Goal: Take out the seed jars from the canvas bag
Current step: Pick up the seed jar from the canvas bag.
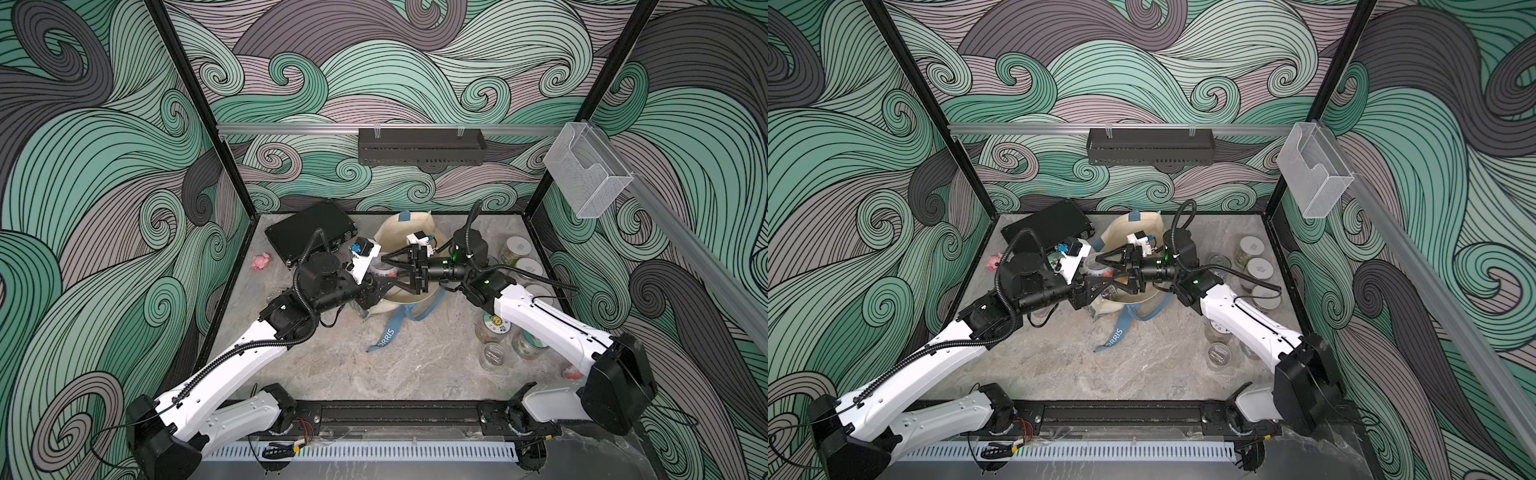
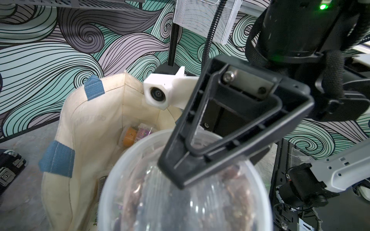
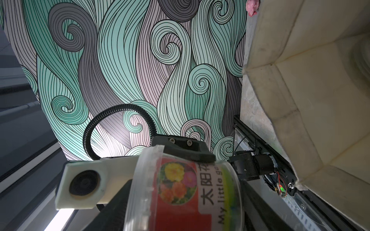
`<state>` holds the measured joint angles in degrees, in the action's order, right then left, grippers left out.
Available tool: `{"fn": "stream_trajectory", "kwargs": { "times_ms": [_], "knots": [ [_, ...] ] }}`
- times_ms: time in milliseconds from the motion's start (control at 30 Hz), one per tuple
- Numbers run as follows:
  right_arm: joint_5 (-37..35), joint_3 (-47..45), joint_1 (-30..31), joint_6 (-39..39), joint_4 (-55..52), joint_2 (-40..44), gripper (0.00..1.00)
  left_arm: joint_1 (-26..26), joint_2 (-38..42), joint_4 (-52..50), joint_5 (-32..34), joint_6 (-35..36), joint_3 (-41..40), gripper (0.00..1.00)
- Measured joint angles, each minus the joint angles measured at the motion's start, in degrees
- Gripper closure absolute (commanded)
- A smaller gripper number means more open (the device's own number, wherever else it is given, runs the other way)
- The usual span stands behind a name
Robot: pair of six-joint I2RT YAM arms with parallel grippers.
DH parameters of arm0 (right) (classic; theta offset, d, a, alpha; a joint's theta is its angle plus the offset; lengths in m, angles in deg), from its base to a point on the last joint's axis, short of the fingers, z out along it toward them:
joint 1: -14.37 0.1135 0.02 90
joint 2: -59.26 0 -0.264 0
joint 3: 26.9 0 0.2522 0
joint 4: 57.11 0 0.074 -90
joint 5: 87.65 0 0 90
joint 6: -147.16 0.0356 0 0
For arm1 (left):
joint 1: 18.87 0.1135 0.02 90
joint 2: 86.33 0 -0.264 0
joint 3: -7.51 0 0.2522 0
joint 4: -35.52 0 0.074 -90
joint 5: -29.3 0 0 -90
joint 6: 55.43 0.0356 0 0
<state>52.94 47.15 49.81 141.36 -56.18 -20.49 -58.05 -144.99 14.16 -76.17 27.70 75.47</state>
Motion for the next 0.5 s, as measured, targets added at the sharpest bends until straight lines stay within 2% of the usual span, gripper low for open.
{"fn": "stream_trajectory", "kwargs": {
  "times_ms": [67, 133, 200, 333, 500],
  "knots": [
    [-0.11, 0.00, -0.04, 0.74, 0.07, 0.00, 0.38, 0.00, 0.00, 0.11, 0.04, 0.04, 0.00, 0.43],
    [-0.17, 0.00, -0.04, 0.90, 0.15, 0.00, 0.38, 0.00, 0.00, 0.20, 0.04, -0.15, 0.00, 0.34],
    [-0.35, 0.00, -0.04, 0.74, 0.90, 0.00, 0.38, 0.00, -0.02, 0.28, -0.22, -0.85, -0.02, 0.20],
    [-0.39, 0.00, -0.04, 0.42, 1.95, 0.00, 0.38, -0.02, -0.11, 0.31, -0.48, -1.81, -0.02, 0.02],
    [-0.39, -0.07, -0.39, -1.33, 1.01, 0.02, 0.38, -0.02, -0.50, -2.86, -0.15, -2.16, 1.11, 0.01]
  ]
}}
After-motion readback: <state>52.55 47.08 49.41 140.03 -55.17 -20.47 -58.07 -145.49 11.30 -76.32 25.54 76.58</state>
